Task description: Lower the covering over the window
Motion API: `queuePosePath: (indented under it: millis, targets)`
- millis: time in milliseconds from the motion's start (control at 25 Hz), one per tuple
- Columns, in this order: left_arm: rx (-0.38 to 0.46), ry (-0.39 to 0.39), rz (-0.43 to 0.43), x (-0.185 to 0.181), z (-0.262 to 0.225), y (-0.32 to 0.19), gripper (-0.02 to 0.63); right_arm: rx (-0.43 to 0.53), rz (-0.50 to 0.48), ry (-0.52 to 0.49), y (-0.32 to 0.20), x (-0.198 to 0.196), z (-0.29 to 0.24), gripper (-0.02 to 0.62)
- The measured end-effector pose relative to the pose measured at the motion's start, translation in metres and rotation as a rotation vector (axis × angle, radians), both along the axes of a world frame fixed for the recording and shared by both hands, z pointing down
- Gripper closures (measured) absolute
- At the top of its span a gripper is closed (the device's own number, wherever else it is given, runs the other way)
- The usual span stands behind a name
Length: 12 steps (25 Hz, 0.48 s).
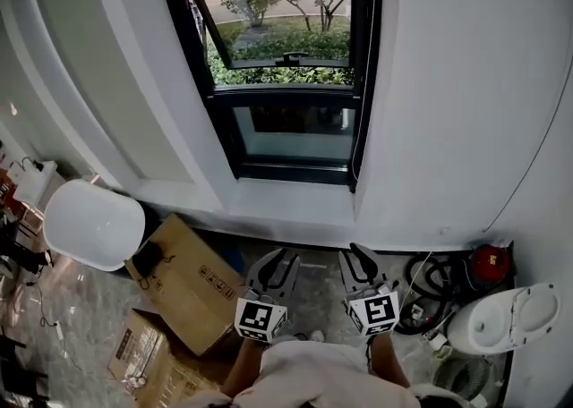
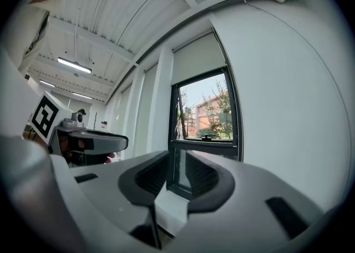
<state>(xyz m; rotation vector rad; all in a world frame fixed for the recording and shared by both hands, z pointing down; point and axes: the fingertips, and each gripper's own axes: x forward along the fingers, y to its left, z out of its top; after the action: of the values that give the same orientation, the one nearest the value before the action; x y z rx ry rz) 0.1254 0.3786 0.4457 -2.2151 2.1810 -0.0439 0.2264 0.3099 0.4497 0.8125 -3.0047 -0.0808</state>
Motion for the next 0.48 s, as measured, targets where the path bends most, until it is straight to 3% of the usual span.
queuePosePath:
  millis: [480]
  targets:
    - [0.001, -0.001, -0.007, -0.020, -0.001, -0.056, 0.494, -0.004, -0.005, -0.005, -0.055, -0.019, -0.002, 0.509]
